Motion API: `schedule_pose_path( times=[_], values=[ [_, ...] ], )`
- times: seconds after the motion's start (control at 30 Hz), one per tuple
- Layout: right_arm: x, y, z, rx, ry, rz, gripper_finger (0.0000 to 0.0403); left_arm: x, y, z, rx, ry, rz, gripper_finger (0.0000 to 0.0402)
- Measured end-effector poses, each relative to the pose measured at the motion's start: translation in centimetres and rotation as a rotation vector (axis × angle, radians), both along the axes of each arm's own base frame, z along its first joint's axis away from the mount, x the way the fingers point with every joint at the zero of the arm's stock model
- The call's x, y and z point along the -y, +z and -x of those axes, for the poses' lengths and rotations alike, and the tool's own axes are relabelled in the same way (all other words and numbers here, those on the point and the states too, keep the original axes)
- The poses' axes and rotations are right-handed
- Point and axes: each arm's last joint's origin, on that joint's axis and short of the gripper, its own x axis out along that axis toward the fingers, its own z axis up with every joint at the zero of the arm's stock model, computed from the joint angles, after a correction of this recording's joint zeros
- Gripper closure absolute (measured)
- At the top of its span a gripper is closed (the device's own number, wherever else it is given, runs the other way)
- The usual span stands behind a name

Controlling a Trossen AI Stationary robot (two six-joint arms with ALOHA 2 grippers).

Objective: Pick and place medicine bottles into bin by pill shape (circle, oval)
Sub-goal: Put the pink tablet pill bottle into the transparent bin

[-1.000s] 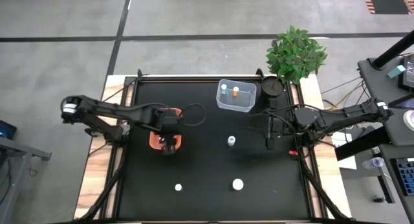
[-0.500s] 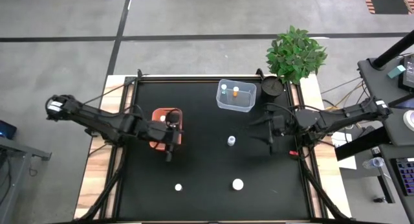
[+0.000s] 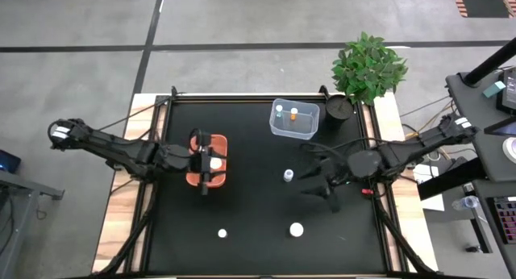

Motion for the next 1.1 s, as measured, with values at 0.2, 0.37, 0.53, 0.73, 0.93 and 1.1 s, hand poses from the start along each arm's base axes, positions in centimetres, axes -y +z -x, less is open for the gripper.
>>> schedule_pose_path(
  times=[0.2, 0.37, 0.53, 0.73, 0.93, 1.1],
  values=[
    [-1.5, 0.8, -3.9, -0.103, 0.001, 0.043, 0.0213, -0.2, 0.2, 0.9, 0.019, 0.0, 0.002, 0.0233],
    [-3.1, 0.7, -7.9, -0.128, 0.028, 0.121, 0.0213, -0.3, 0.5, 1.4, 0.034, -0.017, -0.038, 0.0233],
    [-4.8, 0.0, -12.3, -0.141, 0.056, 0.195, 0.0213, -0.4, 0.8, 1.8, 0.045, -0.045, -0.116, 0.0233],
    [-6.7, -1.5, -17.3, -0.144, 0.084, 0.266, 0.0213, -0.7, 1.3, 2.9, 0.067, -0.049, -0.126, 0.0233],
    [-8.2, -3.7, -21.4, -0.155, 0.101, 0.31, 0.0213, -1.0, 1.6, 3.9, 0.085, -0.047, -0.119, 0.0233],
    [-8.7, -6.1, -24.0, -0.214, 0.104, 0.335, 0.0213, -1.1, 2.0, 4.6, 0.108, -0.046, -0.116, 0.0233]
  ],
)
